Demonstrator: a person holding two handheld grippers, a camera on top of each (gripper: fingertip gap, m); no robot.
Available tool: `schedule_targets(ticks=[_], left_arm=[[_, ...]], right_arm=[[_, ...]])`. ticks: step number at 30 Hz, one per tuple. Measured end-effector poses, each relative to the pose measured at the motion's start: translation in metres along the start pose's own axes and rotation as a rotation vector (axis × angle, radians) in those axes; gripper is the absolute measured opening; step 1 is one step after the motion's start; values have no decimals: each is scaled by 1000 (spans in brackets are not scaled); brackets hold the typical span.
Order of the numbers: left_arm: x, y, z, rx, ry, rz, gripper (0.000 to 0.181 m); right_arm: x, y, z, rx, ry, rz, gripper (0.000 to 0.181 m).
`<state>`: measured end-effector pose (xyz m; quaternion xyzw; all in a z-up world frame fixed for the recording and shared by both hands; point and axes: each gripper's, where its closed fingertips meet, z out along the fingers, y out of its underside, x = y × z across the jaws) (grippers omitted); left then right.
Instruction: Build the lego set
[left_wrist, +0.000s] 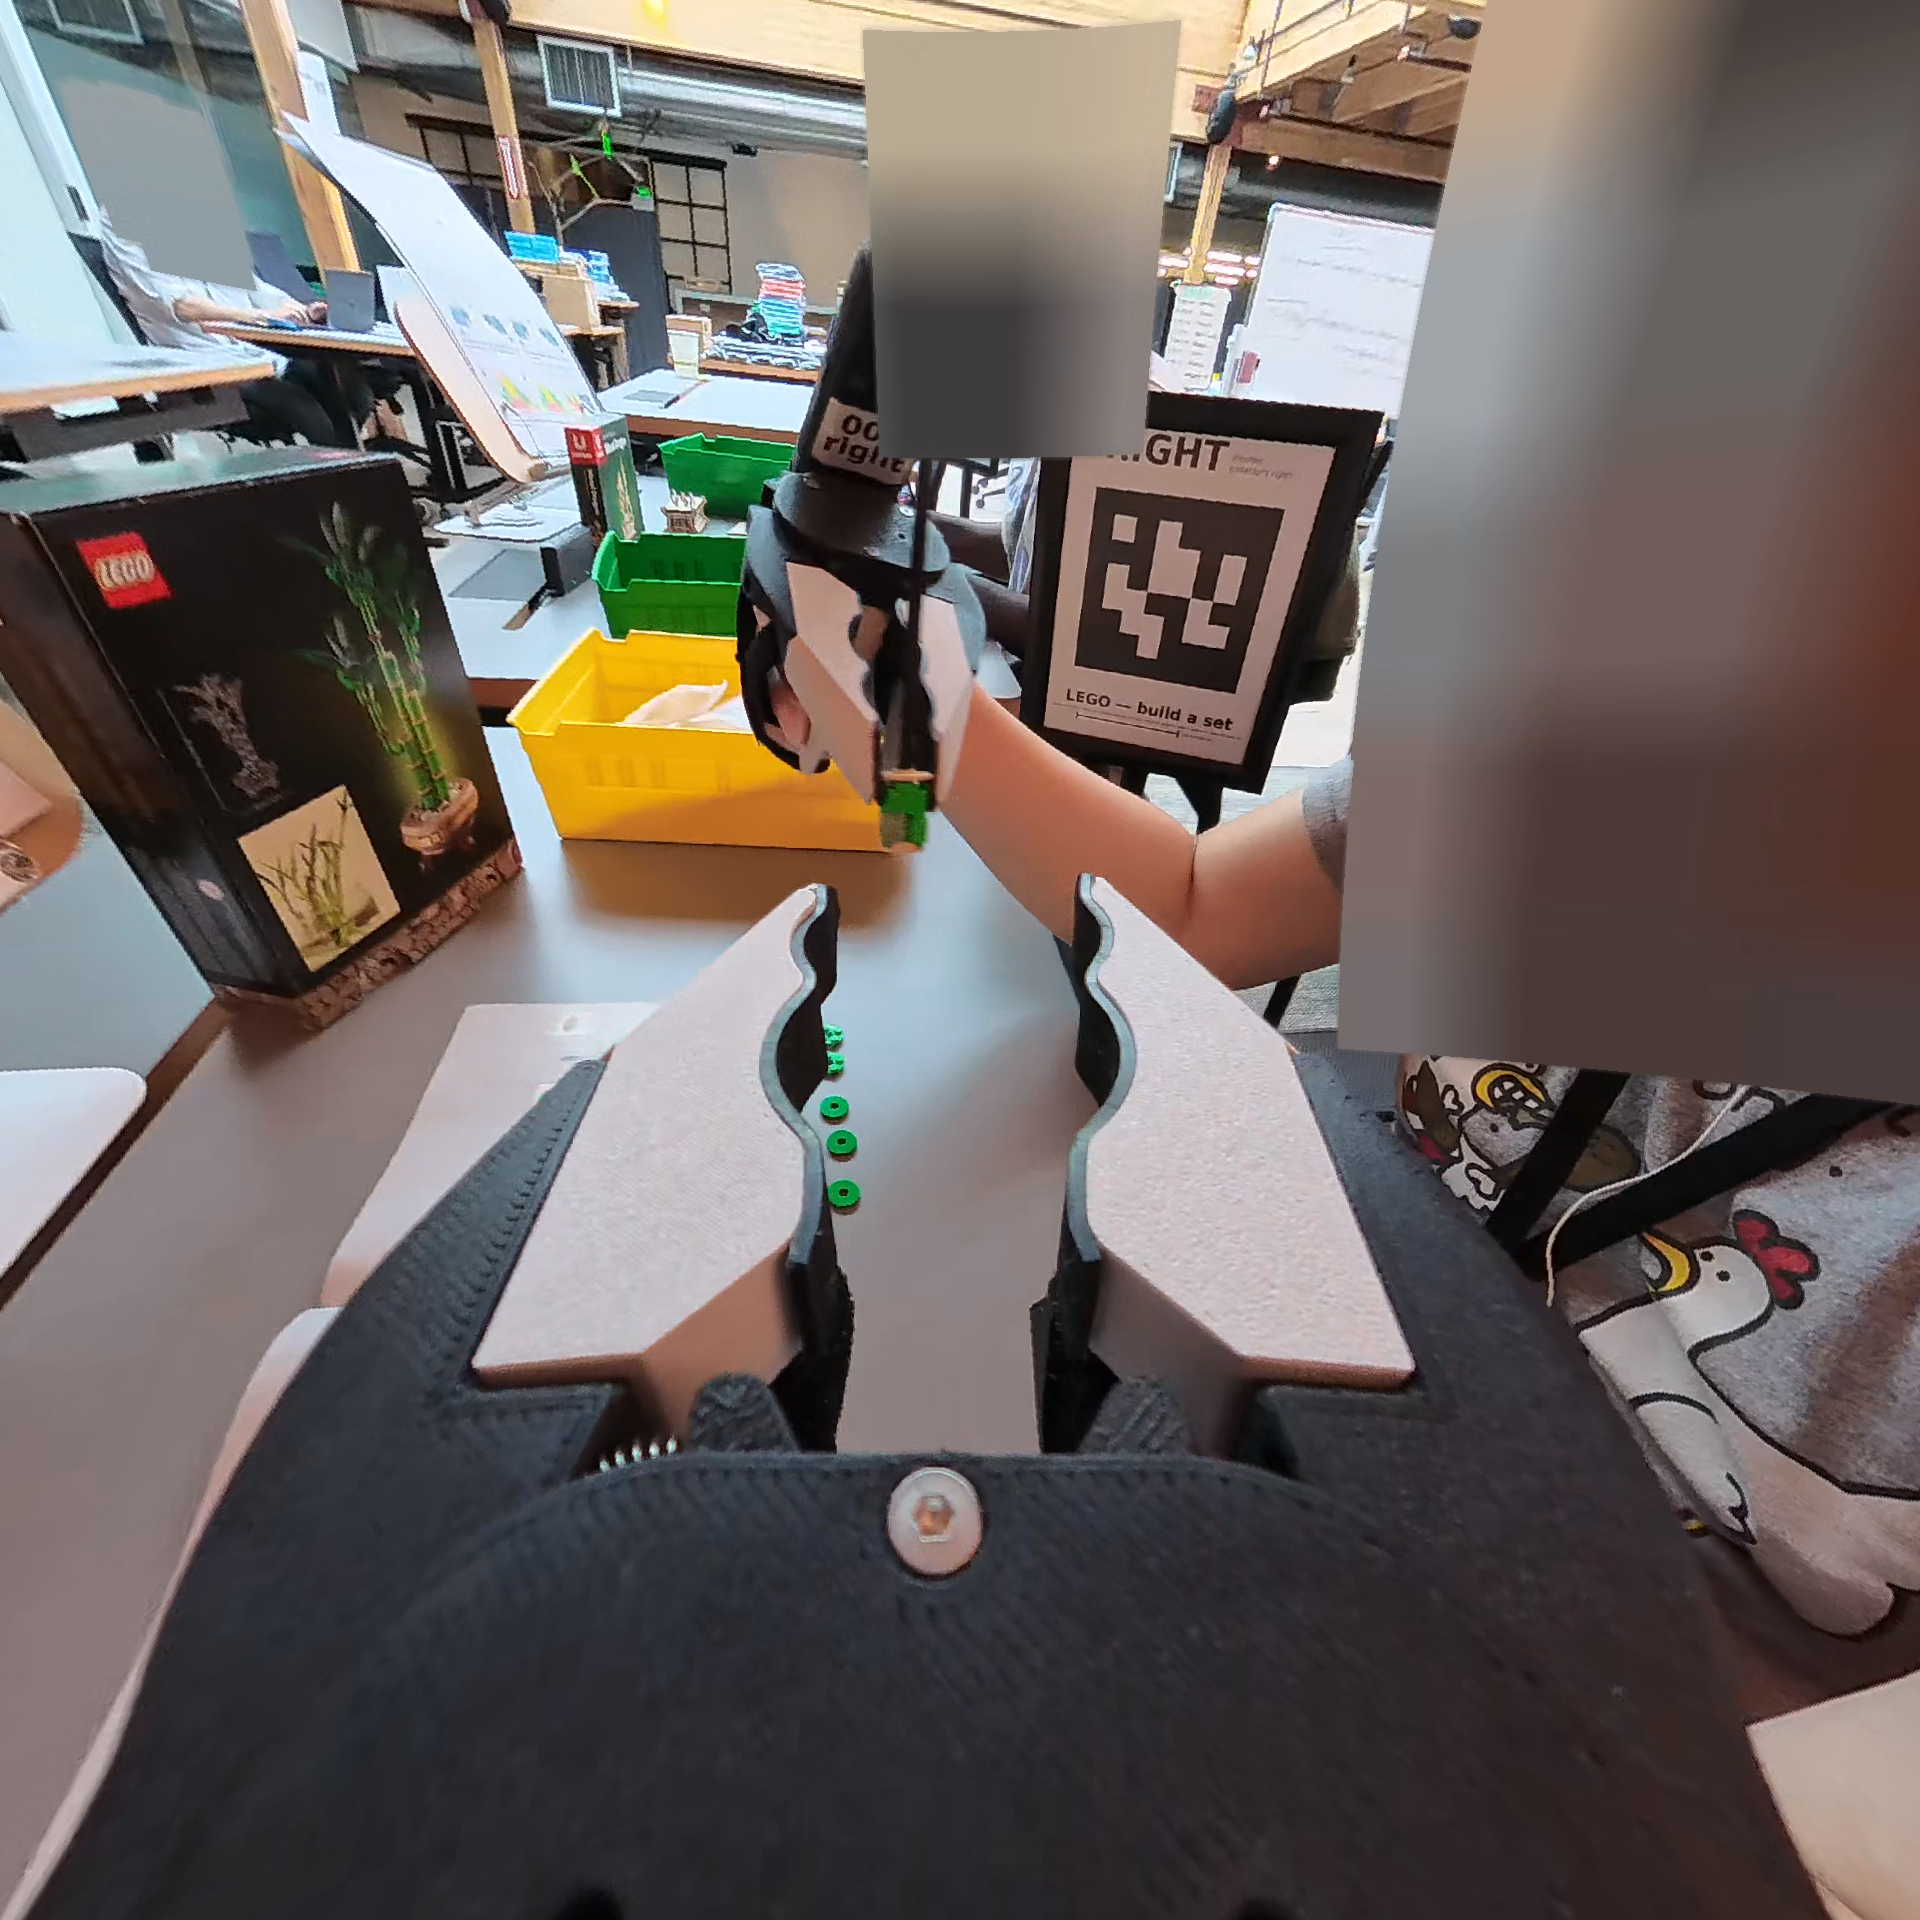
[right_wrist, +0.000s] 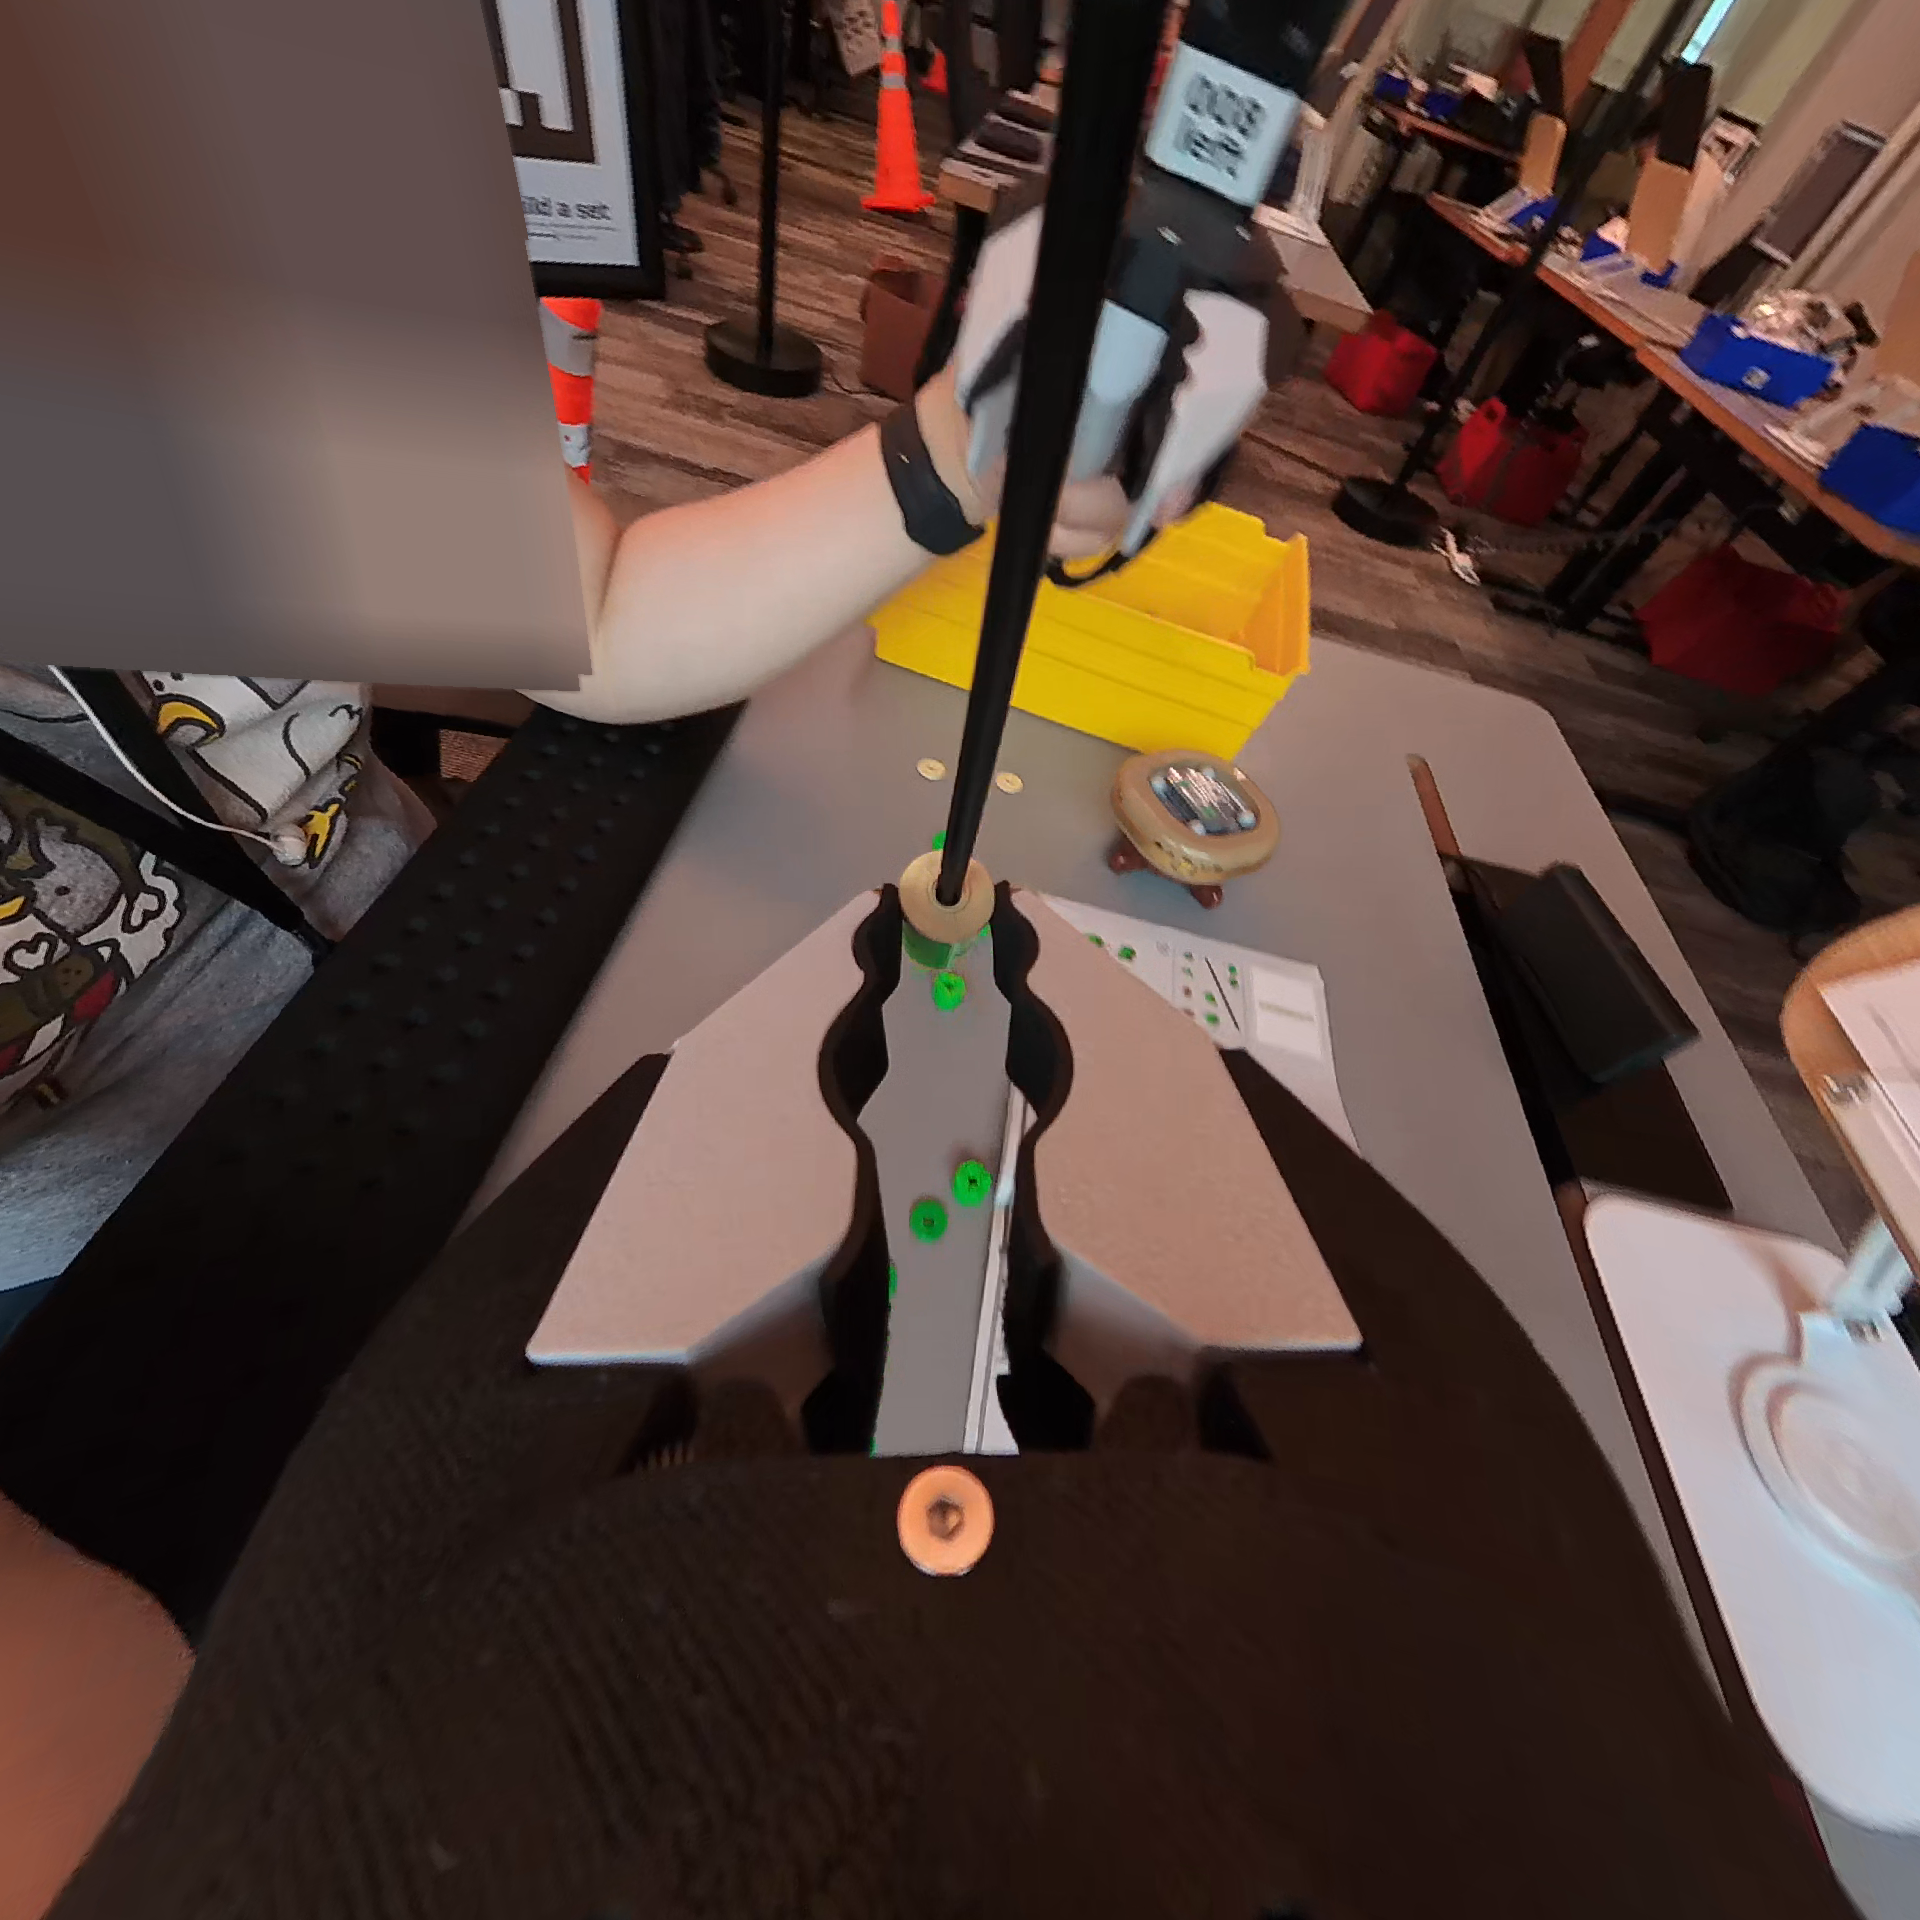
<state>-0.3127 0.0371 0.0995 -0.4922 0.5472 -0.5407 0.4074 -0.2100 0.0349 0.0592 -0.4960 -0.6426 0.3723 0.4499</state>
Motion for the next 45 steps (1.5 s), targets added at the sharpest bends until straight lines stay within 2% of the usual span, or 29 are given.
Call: schedule_targets(ticks=[6,10,24,29,32,35,41,45], left_arm=[[9,-2,1,-24,-3,47,43],[12,-2,1,-37,-12,72,43],[16,-10,-13,-6,-40,99,43],[17,-11,-15,-2,-44,107,42],[17,-12,-17,3,-50,112,42],[17,-14,-20,13,-56,115,42],[16,-14,-21,18,-53,114,42],[17,-13,-20,9,-49,118,42]], right_arm=[[7,16,-26,-25,61,59,16],[13,27,-32,-35,78,99,16],[-2,73,-2,-185,-98,180,16],[-6,93,21,-261,-172,206,16],[-5,104,34,-322,-183,203,16],[-2,119,35,-388,-168,217,16],[-9,133,30,-388,-216,273,16],[-17,140,42,-383,-283,279,16]])
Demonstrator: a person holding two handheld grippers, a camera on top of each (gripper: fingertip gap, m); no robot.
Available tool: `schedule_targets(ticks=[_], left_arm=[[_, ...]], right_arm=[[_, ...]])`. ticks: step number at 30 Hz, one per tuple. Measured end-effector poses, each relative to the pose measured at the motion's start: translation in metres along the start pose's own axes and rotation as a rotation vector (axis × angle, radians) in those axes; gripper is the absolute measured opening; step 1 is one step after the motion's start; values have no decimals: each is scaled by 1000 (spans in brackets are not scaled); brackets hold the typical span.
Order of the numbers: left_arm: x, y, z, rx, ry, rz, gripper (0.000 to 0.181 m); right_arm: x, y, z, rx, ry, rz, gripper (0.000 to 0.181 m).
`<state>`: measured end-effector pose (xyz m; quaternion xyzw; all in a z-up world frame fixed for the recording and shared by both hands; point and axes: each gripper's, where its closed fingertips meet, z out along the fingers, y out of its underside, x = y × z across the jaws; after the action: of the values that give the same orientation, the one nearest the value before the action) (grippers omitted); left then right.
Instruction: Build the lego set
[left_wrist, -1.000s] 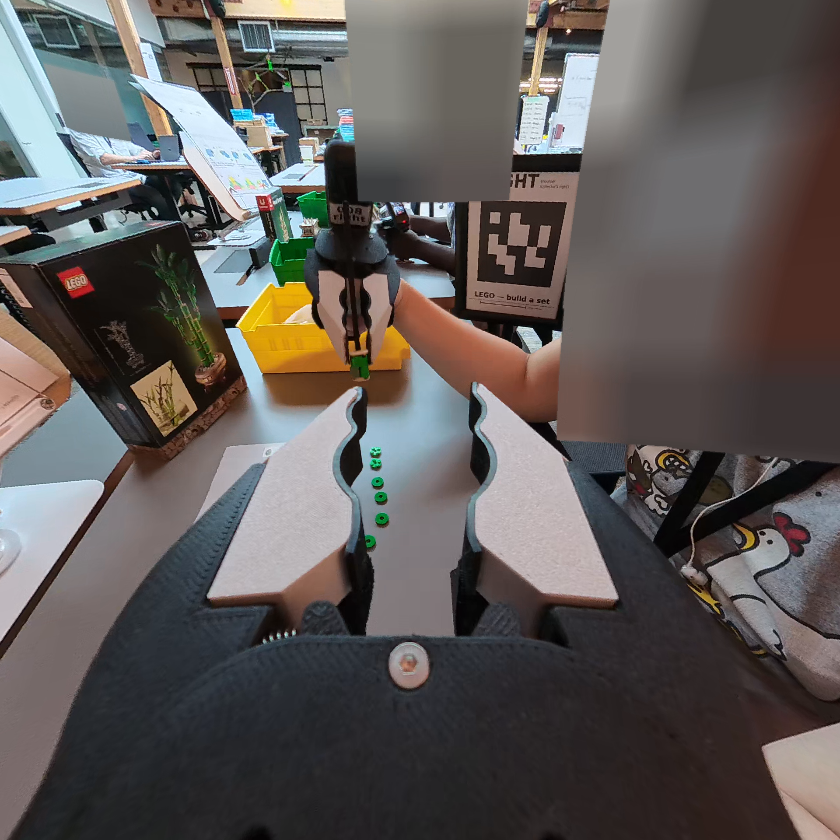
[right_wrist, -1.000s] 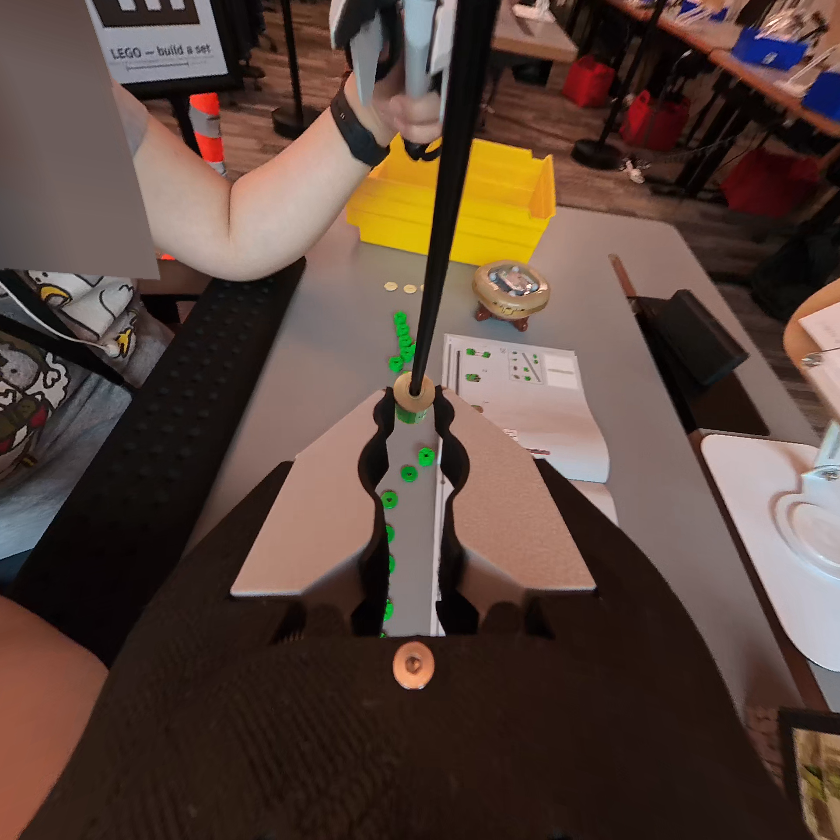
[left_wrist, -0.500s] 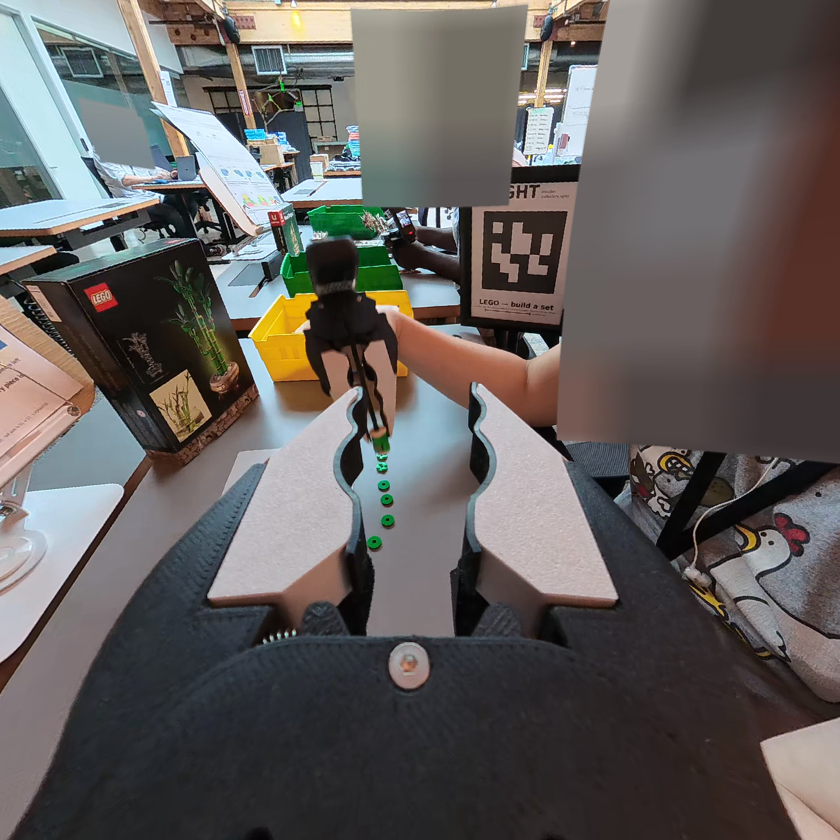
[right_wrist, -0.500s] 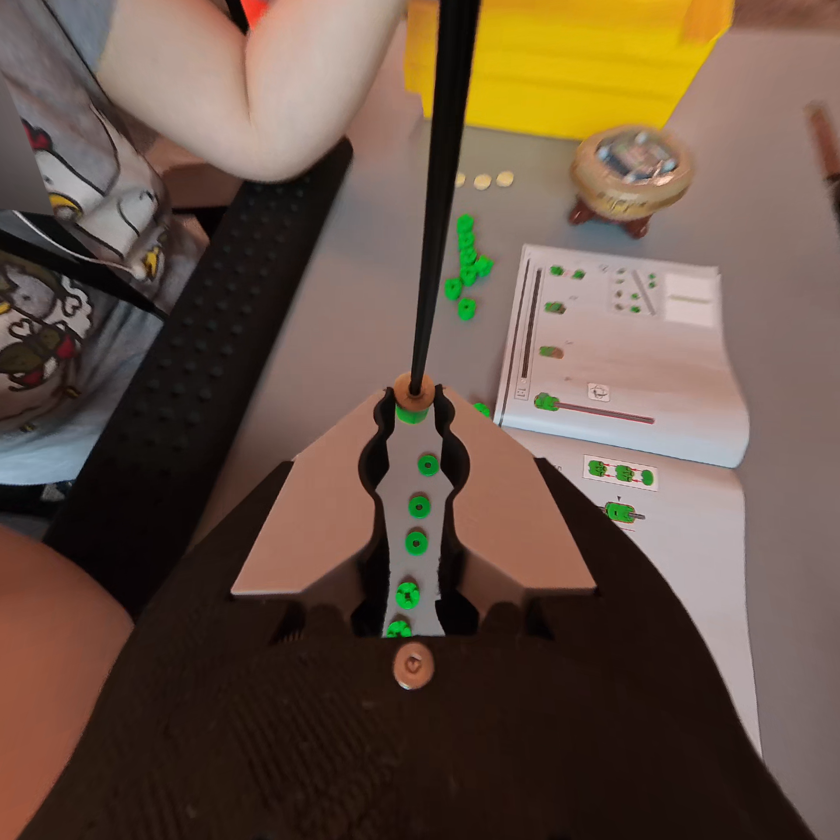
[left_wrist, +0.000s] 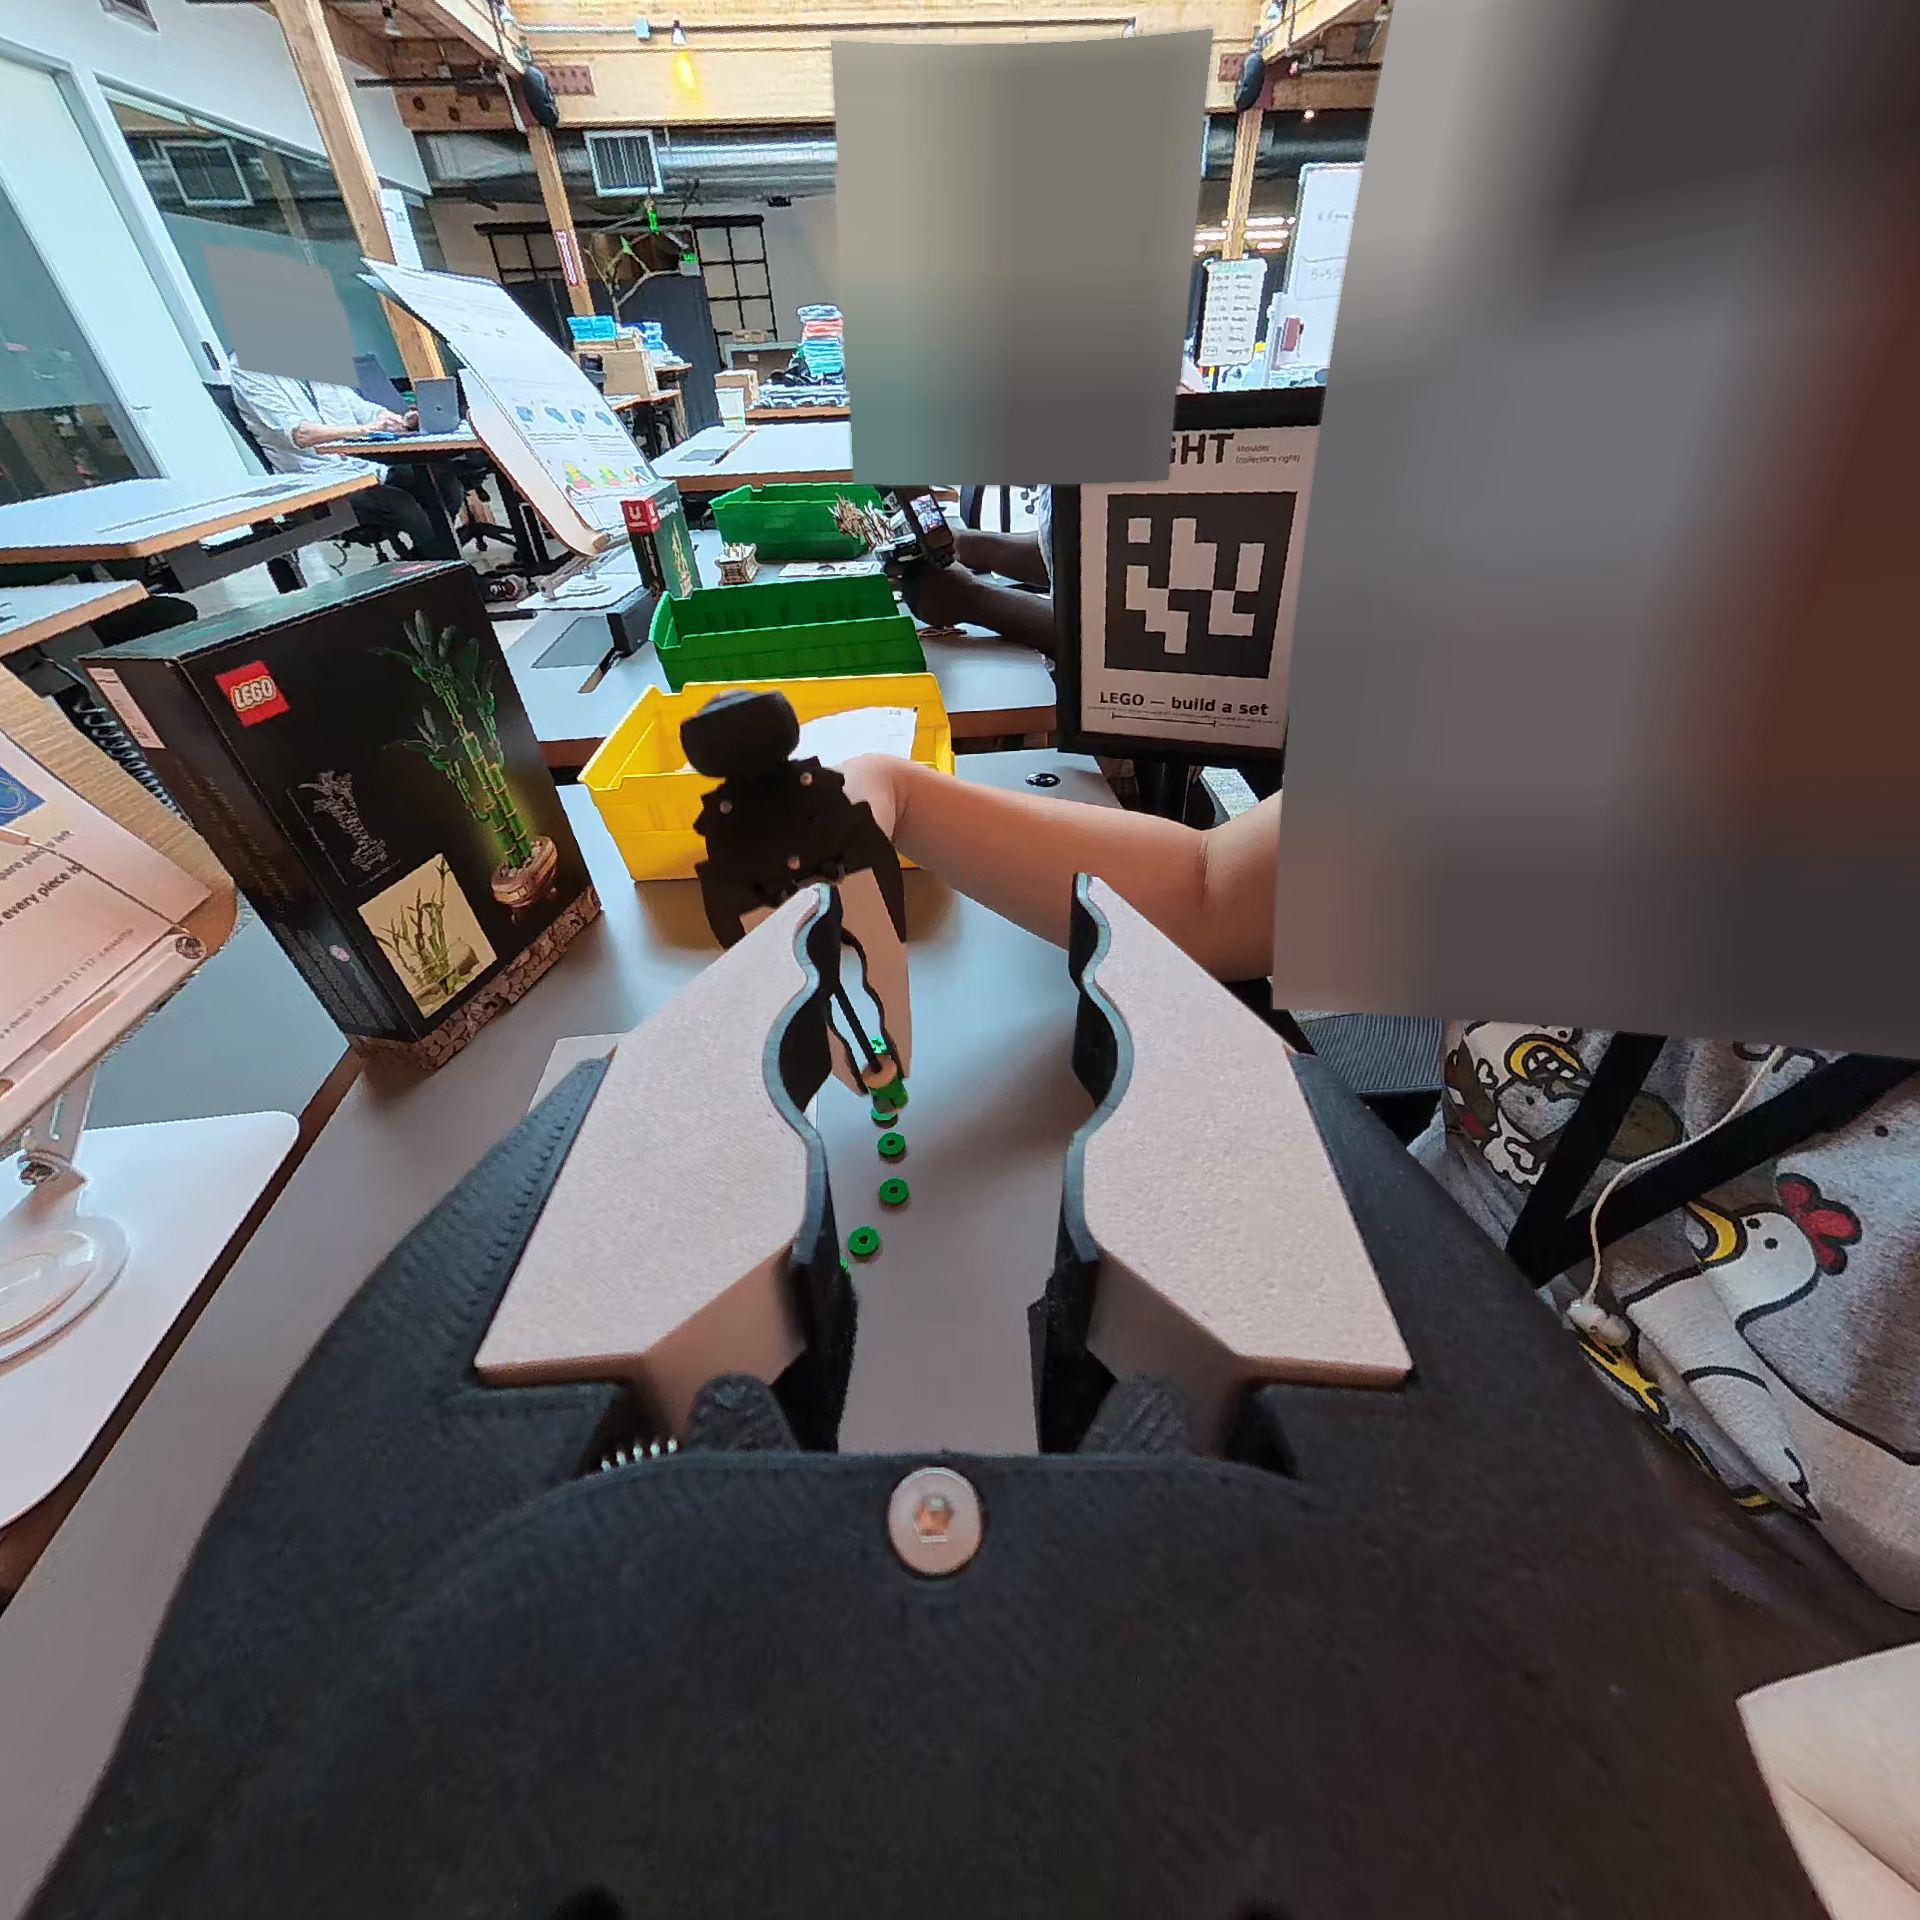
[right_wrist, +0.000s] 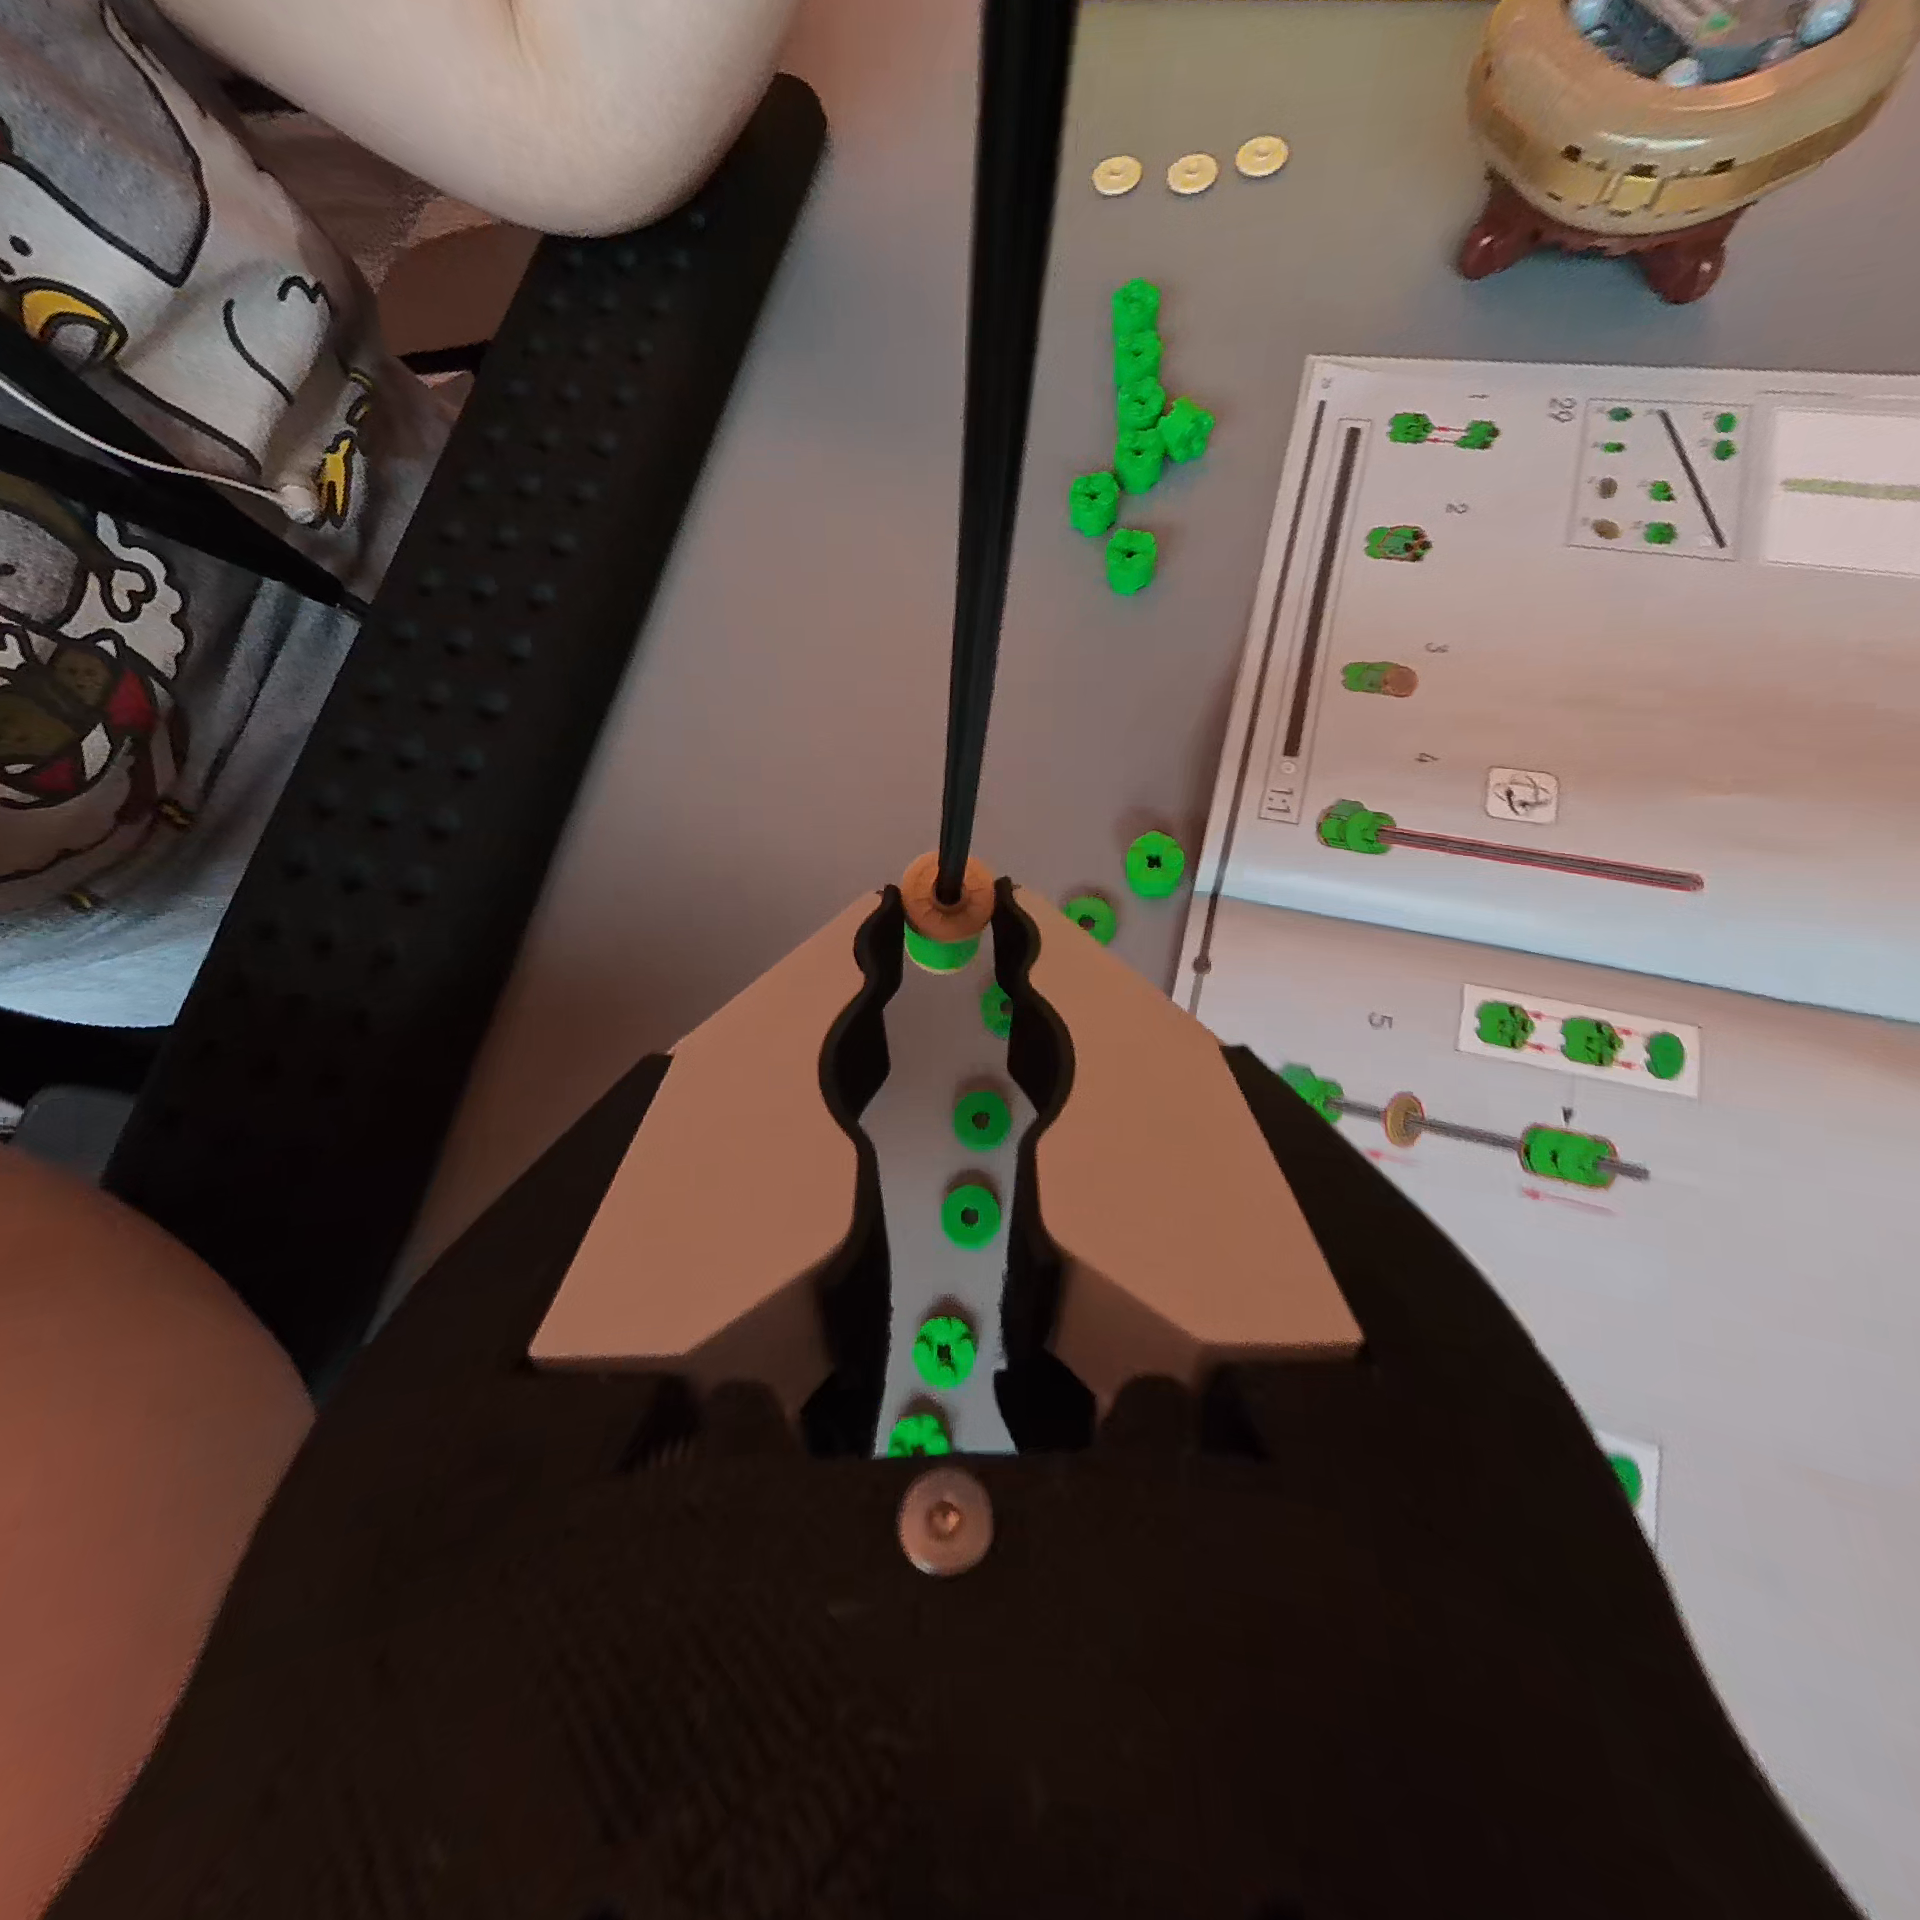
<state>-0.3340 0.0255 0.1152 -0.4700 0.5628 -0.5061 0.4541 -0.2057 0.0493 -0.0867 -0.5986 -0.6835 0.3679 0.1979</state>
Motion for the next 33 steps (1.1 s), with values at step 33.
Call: schedule_targets(ticks=[33], left_arm=[[4,2,-5,-33,-17,37,42]], right_arm=[[-52,-85,188,-26,-141,-523,16]])
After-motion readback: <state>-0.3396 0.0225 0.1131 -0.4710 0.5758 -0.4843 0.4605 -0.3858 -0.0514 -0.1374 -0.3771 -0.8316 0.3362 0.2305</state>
